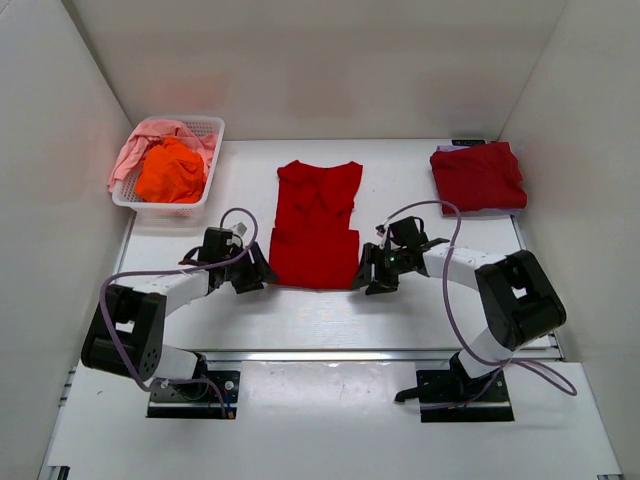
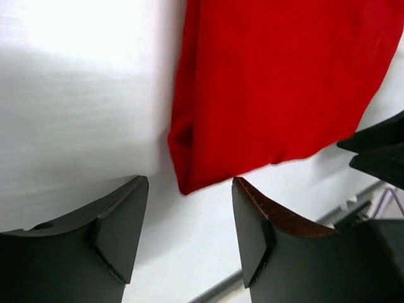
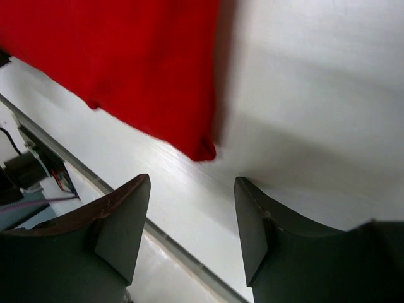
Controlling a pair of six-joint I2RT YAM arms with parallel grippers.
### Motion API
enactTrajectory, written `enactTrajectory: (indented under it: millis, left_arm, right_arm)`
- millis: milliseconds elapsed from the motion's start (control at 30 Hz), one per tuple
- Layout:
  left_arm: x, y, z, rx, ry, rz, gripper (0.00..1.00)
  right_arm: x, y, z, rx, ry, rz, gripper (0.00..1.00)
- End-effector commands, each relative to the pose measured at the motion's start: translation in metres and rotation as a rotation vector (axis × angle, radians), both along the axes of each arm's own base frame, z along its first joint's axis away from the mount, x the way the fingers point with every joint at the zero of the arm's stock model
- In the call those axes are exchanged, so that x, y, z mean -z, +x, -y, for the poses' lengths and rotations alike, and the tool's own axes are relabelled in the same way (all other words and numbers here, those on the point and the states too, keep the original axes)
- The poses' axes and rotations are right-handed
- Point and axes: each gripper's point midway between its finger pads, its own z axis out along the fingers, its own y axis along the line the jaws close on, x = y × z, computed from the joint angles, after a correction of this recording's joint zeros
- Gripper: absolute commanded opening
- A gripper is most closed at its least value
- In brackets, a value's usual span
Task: Fold and stack the t-shirts
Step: Grab one side of the 2/3 rectangular tshirt with both arms
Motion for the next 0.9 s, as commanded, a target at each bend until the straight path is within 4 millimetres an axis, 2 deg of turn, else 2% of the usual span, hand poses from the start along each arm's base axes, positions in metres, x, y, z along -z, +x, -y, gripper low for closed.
enactTrajectory:
  millis: [0, 133, 167, 200, 233, 267, 300, 367, 433, 467, 500, 567, 600, 633, 700, 733, 800, 833, 867]
  left_arm:
    - [0.001, 0.017, -0.002, -0.035, 0.055, 0.06, 0.67]
    - [0.008, 0.028, 0.005, -0.042, 0.049, 0.054, 0.63]
    - [0.012, 0.027, 0.005, -0.048, 0.053, 0.042, 0.53]
    - [0.012, 0.031, 0.005, -0.056, 0.05, 0.044, 0.45]
    - [0.014, 0.03, 0.007, -0.047, 0.041, 0.034, 0.29]
    - [0.014, 0.027, 0.011, -0.024, 0.023, 0.024, 0.12]
    - [0.015, 0.023, 0.011, -0.016, 0.015, 0.017, 0.0]
    - [0.017, 0.015, 0.011, 0.006, 0.014, 0.001, 0.0]
    - [0.019, -0.001, 0.01, 0.045, 0.031, -0.017, 0.0]
    - [0.023, -0.018, 0.007, 0.072, 0.045, -0.049, 0.0]
    - [0.018, -0.024, 0.012, 0.115, 0.043, -0.034, 0.0]
    - [0.023, -0.056, 0.011, 0.179, 0.064, -0.083, 0.0]
    - [0.018, -0.064, 0.014, 0.208, 0.062, -0.07, 0.0]
    - [0.024, -0.08, 0.011, 0.228, 0.073, -0.106, 0.0]
    - [0.022, -0.107, 0.011, 0.257, 0.061, -0.13, 0.0]
    - [0.012, -0.109, 0.013, 0.26, 0.041, -0.092, 0.0]
    - [0.016, -0.13, 0.007, 0.243, 0.038, -0.133, 0.0]
    - [0.008, -0.129, 0.008, 0.229, 0.019, -0.101, 0.0]
    - [0.009, -0.135, 0.007, 0.23, 0.019, -0.11, 0.0]
  right_arm:
    - [0.0, 0.02, -0.012, 0.038, 0.027, 0.074, 0.54]
    - [0.009, 0.029, -0.021, 0.031, 0.029, 0.056, 0.49]
    - [0.012, 0.033, -0.024, 0.03, 0.028, 0.061, 0.47]
    - [0.013, 0.034, -0.025, 0.031, 0.032, 0.057, 0.35]
    - [0.014, 0.035, -0.027, 0.023, 0.038, 0.058, 0.12]
    - [0.016, 0.033, -0.028, 0.023, 0.04, 0.043, 0.0]
    - [0.016, 0.031, -0.03, 0.017, 0.043, 0.038, 0.01]
    - [0.017, 0.023, -0.027, 0.015, 0.018, 0.038, 0.0]
    - [0.017, 0.004, -0.025, -0.01, 0.005, 0.011, 0.0]
    - [0.02, -0.005, -0.019, -0.011, -0.009, -0.003, 0.0]
    - [0.017, -0.017, -0.017, -0.021, -0.014, -0.011, 0.0]
    - [0.016, -0.04, -0.014, -0.055, -0.032, -0.029, 0.0]
    - [0.016, -0.05, -0.008, -0.057, -0.042, -0.037, 0.0]
    - [0.014, -0.059, -0.009, -0.076, -0.037, -0.038, 0.0]
    - [0.009, -0.083, -0.007, -0.098, -0.023, -0.055, 0.0]
    - [0.006, -0.094, -0.005, -0.108, -0.014, -0.061, 0.0]
    - [0.002, -0.106, -0.003, -0.113, -0.005, -0.065, 0.0]
    - [0.002, -0.115, 0.0, -0.121, 0.0, -0.068, 0.0]
    - [0.0, -0.117, 0.0, -0.116, 0.005, -0.073, 0.0]
